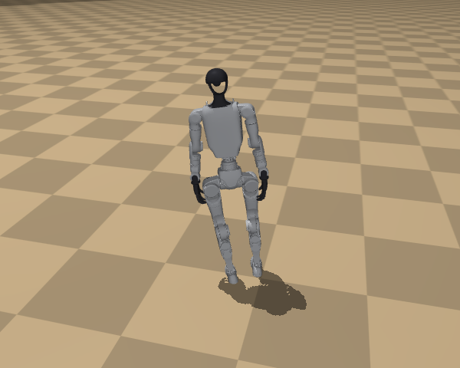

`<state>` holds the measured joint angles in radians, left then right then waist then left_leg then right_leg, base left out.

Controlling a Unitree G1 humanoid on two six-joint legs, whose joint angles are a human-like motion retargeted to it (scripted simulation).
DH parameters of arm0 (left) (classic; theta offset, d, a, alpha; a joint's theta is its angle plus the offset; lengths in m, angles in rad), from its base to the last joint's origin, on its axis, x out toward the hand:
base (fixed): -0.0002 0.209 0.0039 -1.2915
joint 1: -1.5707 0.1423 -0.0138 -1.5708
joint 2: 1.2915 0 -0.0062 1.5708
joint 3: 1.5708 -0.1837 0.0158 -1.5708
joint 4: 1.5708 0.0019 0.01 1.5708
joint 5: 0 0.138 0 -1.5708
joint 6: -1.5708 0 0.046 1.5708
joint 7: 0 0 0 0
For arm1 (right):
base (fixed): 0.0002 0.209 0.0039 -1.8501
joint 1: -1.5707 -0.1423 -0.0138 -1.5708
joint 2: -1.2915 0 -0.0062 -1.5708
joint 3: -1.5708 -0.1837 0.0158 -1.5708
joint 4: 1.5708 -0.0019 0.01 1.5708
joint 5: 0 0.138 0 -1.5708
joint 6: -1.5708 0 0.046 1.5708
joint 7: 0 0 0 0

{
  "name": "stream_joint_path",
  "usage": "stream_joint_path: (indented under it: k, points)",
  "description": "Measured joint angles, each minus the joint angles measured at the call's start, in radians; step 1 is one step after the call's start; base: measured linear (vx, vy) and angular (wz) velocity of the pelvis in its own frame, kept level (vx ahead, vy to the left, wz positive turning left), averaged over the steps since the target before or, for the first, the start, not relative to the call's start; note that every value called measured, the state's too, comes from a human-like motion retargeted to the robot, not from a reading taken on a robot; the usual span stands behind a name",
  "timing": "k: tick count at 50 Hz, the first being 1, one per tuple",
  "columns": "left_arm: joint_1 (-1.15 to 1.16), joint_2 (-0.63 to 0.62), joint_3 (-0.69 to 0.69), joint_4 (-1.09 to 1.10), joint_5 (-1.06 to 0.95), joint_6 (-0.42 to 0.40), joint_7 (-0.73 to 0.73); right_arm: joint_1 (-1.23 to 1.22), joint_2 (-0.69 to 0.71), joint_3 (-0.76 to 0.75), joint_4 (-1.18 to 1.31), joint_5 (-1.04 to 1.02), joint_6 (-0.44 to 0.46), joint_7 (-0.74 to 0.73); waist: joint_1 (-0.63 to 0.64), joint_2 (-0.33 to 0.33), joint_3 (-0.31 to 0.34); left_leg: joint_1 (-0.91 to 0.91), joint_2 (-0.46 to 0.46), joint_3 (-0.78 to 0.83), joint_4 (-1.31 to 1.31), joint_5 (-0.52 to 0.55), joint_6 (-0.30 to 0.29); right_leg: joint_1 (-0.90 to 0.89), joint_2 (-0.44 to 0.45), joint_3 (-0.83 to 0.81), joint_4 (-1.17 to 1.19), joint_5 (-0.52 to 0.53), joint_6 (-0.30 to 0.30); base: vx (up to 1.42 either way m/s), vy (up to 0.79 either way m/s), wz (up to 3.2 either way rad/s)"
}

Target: In place motions

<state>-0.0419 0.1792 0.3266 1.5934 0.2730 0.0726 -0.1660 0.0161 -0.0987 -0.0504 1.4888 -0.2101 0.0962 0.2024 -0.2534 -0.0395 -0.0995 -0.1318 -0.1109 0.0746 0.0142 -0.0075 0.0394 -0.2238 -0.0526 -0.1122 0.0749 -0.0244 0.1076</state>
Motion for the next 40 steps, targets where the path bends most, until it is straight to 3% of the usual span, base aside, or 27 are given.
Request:
stream_joint_path:
  k: [2, 4, 6, 14, 23, 40]
  points:
    - [0.022, -0.002, 0.009, 0.016, 0.028, 0.013, -0.004, 0.008, 0.003, -0.005, 0.017, 0.003, -0.001, 0.012, 0.053, -0.02, -0.034, 0.01, -0.017, 0.01, -0.02, 0.006, -0.004, 0.039, -0.068, -0.188, -0.022, -0.001, 0.072, 0.21, -0.05, 0.4]
    - [0.051, -0.016, 0.018, 0.025, 0.046, 0.017, 0.017, 0.01, 0.007, -0.017, 0.026, -0.002, 0.004, 0.019, 0.088, -0.021, -0.058, 0.012, -0.02, -0.001, -0.035, 0.01, -0.008, 0.06, -0.064, -0.223, -0.044, -0.004, 0.083, 0.09, 0.0, -0.05]
    - [0.078, -0.034, 0.037, 0.031, 0.027, 0.007, 0.041, 0.002, 0.011, -0.008, 0.016, -0.012, 0.007, 0.014, 0.133, -0.023, -0.064, 0.016, -0.015, 0.023, -0.042, 0.006, -0.01, 0.049, -0.057, -0.193, -0.029, -0.012, 0.07, -0.03, 0.0, -0.53]
    - [0.116, -0.068, 0.057, 0.083, 0.032, 0.047, -0.018, 0.001, 0.028, 0.038, -0.067, -0.007, -0.038, -0.019, 0.042, 0.036, -0.06, 0.015, -0.001, -0.072, -0.029, 0.013, -0.018, 0.084, -0.052, -0.294, -0.016, -0.044, 0.05, -0.09, 0.0, 0.69]
    - [0.115, -0.087, 0.005, -0.013, 0.059, 0.026, 0.008, 0.005, 0.015, 0.039, 0.025, -0.042, -0.004, -0.051, 0.1, 0.029, -0.089, 0.016, -0.001, -0.079, -0.023, 0.011, -0.04, 0.107, -0.047, -0.323, -0.036, -0.05, 0.035, -0.05, 0.06, 0.17]
    - [0.07, -0.099, 0.004, -0.039, 0.007, 0.026, -0.057, 0.024, 0.001, 0.017, 0.068, -0.039, 0.006, -0.06, 0.089, 0.041, -0.095, 0.008, 0.033, -0.073, -0.007, 0.007, -0.075, 0.109, -0.01, -0.316, -0.045, -0.055, 0.001, -0.14, 0.05, 0.02]
